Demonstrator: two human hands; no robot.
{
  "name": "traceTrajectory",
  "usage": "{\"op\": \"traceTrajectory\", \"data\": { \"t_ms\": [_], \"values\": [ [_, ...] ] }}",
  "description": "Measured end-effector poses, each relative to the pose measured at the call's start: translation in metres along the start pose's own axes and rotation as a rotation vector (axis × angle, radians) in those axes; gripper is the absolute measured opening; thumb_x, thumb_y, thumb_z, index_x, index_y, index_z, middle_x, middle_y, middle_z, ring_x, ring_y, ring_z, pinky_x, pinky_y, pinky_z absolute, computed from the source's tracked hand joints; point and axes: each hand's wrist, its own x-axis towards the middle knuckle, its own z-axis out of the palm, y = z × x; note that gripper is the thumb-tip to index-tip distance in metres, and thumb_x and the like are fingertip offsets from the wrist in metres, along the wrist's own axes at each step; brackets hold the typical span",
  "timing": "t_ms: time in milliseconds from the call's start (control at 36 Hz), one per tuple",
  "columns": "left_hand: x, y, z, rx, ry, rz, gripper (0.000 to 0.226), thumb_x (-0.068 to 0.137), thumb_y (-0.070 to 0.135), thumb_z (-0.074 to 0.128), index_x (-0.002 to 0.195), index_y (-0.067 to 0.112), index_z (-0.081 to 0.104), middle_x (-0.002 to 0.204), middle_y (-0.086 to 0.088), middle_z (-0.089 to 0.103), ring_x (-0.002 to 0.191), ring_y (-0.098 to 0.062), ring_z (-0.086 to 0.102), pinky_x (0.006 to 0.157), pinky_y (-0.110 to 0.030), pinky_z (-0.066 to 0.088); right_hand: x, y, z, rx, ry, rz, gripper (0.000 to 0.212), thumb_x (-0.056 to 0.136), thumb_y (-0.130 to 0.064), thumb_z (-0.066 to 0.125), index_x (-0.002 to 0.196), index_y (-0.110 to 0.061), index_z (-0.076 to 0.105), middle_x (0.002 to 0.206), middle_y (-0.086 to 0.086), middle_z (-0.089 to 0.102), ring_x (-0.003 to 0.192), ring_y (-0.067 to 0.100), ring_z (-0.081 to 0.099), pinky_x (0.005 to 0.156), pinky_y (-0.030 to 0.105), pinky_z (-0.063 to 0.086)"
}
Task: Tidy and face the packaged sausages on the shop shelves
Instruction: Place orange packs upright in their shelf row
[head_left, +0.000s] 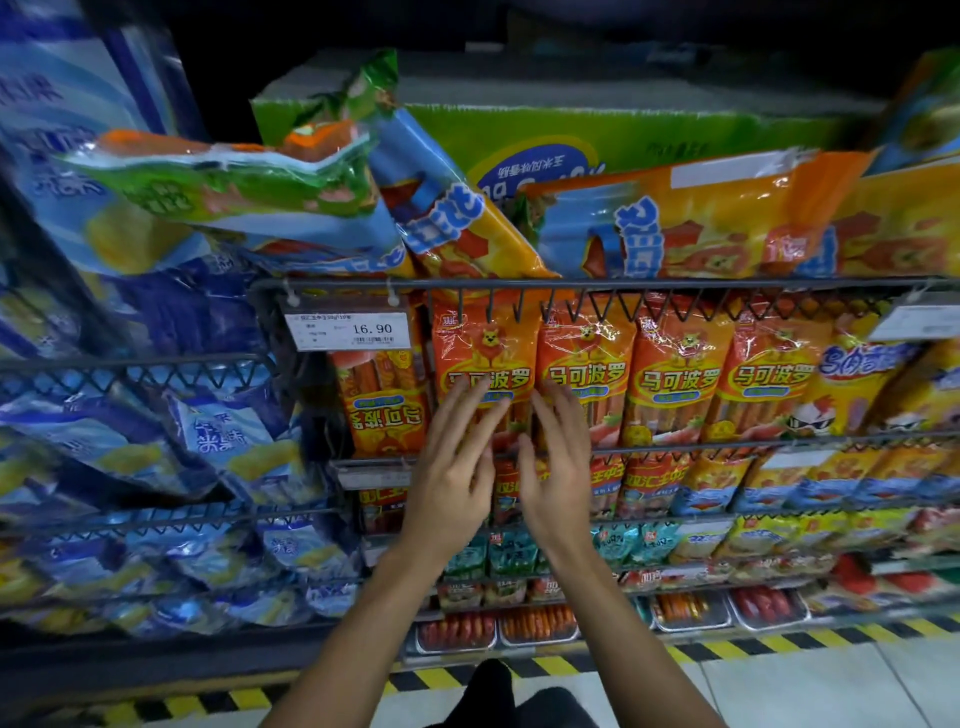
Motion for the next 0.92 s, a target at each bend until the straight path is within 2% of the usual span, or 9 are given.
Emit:
{"op": "traceTrajectory", "data": {
  "t_ms": [111, 194, 278, 444, 667, 833, 917],
  "values": [
    [0.012, -0.003, 0.010, 0.131, -0.154, 0.007, 0.065, 0.105, 0.019, 0.056, 0.162, 0.020, 0.025, 0.173, 0.000, 0.008, 0.160, -0.028, -0.001, 0.129, -0.051, 0.012, 0.015, 0.008, -0.005, -0.119, -0.008, -0.070, 0.054, 0.104, -0.011, 0.056, 0.155, -0.015, 0.041, 0.170, 0.002, 0.020, 0.159, 0.027, 0.006, 0.127, 0.053, 0.016],
    [0.022, -0.009, 0.017, 0.274, -0.240, 0.003, 0.072, 0.107, 0.033, 0.050, 0.165, 0.023, 0.008, 0.173, 0.000, -0.007, 0.159, -0.028, -0.011, 0.129, -0.053, 0.008, 0.028, 0.019, -0.011, -0.226, -0.061, -0.089, 0.056, 0.107, -0.020, 0.054, 0.159, -0.019, 0.034, 0.171, -0.001, 0.014, 0.159, 0.027, 0.001, 0.125, 0.058, 0.016],
    [0.028, -0.011, 0.025, 0.346, -0.285, 0.000, 0.076, 0.107, 0.041, 0.047, 0.165, 0.024, 0.000, 0.172, -0.002, -0.014, 0.158, -0.030, -0.015, 0.128, -0.054, 0.005, 0.034, 0.029, -0.019, -0.325, -0.090, -0.095, 0.060, 0.109, -0.029, 0.050, 0.163, -0.023, 0.023, 0.172, -0.004, 0.010, 0.159, 0.023, 0.001, 0.125, 0.058, 0.015],
    [0.029, -0.008, 0.034, 0.371, -0.295, -0.018, 0.079, 0.107, 0.040, 0.048, 0.165, 0.024, -0.002, 0.171, -0.004, -0.017, 0.157, -0.032, -0.017, 0.128, -0.054, -0.001, 0.035, 0.033, -0.023, -0.407, -0.094, -0.077, 0.059, 0.110, -0.037, 0.042, 0.163, -0.026, 0.021, 0.172, -0.006, 0.009, 0.159, 0.021, 0.002, 0.127, 0.055, 0.012],
    [0.027, -0.019, 0.027, 0.368, -0.304, 0.008, 0.076, 0.108, 0.041, 0.047, 0.165, 0.029, -0.001, 0.172, 0.000, -0.015, 0.158, -0.030, -0.016, 0.129, -0.052, 0.001, 0.034, 0.035, -0.020, -0.433, -0.120, -0.067, 0.065, 0.108, -0.042, 0.044, 0.164, -0.022, 0.018, 0.173, 0.000, 0.007, 0.159, 0.028, -0.001, 0.125, 0.060, 0.010],
    [0.029, -0.006, 0.039, 0.384, -0.301, -0.020, 0.074, 0.107, 0.046, 0.037, 0.165, 0.023, -0.003, 0.171, -0.007, -0.017, 0.157, -0.034, -0.016, 0.127, -0.057, 0.000, 0.033, 0.032, -0.022, -0.412, -0.172, -0.049, 0.068, 0.107, -0.046, 0.041, 0.164, -0.023, 0.011, 0.173, -0.002, -0.001, 0.159, 0.028, -0.007, 0.125, 0.062, 0.007],
    [0.029, -0.010, 0.036, 0.325, -0.301, -0.003, 0.072, 0.108, 0.044, 0.040, 0.165, 0.023, 0.001, 0.172, -0.007, -0.014, 0.157, -0.034, -0.015, 0.127, -0.058, 0.001, 0.034, 0.030, -0.025, -0.376, -0.201, -0.047, 0.069, 0.107, -0.046, 0.042, 0.165, -0.023, 0.009, 0.173, -0.003, -0.004, 0.159, 0.027, -0.010, 0.125, 0.062, 0.006]
  ]
}}
